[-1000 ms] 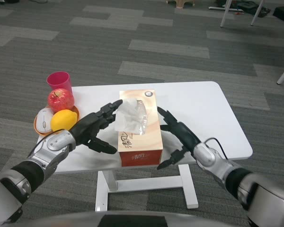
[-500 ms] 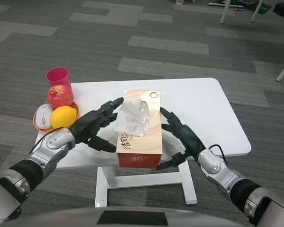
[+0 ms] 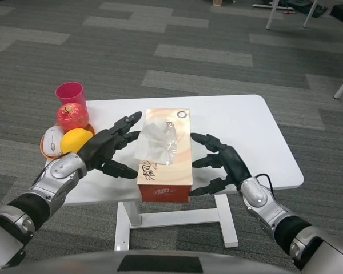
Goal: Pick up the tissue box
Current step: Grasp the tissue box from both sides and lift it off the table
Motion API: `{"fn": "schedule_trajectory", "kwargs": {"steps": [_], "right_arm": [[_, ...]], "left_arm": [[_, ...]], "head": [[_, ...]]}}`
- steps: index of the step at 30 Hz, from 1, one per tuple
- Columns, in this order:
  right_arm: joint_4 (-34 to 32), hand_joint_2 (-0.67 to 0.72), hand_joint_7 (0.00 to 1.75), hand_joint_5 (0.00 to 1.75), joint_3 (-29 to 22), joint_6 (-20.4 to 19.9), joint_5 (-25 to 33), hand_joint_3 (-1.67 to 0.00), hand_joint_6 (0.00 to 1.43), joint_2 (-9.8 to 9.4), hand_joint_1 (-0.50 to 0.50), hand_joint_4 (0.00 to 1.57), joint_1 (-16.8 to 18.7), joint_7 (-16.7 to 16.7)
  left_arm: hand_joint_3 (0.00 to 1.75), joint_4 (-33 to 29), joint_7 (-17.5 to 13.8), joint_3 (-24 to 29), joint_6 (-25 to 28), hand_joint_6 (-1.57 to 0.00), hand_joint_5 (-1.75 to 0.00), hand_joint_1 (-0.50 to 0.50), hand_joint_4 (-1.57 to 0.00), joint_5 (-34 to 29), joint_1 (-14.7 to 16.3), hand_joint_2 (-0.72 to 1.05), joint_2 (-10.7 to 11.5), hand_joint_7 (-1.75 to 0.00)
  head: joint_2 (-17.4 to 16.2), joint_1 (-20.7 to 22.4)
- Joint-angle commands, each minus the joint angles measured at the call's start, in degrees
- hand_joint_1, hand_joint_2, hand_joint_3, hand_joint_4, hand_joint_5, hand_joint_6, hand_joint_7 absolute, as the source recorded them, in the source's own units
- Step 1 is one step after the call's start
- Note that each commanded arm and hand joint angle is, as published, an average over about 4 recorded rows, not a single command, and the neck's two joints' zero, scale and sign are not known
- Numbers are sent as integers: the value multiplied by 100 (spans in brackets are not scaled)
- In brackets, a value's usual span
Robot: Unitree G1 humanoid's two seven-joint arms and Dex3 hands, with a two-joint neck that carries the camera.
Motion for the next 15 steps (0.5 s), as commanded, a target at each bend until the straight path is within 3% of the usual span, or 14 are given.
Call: {"fn": "schedule_trajectory", "kwargs": {"steps": [1,6,9,15], "right_arm": [[61,-29,28,48,-114,-69,22,-16,59,12,-42,96,56,-21],[96,-29,28,48,-96,-69,22,-16,51,3,-42,93,78,-21],[121,-29,24,48,-41,-69,22,-22,41,14,-40,83,78,-21],[143,-18,21,46,-17,-69,18,-24,24,21,-39,69,78,-21]], "left_arm": [[7,-35,-16,67,5,0,-51,50,0,-3,109,69,37,0],[0,-13,-16,80,5,0,-51,50,0,46,126,69,32,0],[2,27,-16,73,5,0,-51,50,0,107,131,69,6,0],[2,110,-16,71,5,0,-51,50,0,175,131,69,-16,0]], "head": [[7,5],[42,34],[50,39],[42,32]]}}
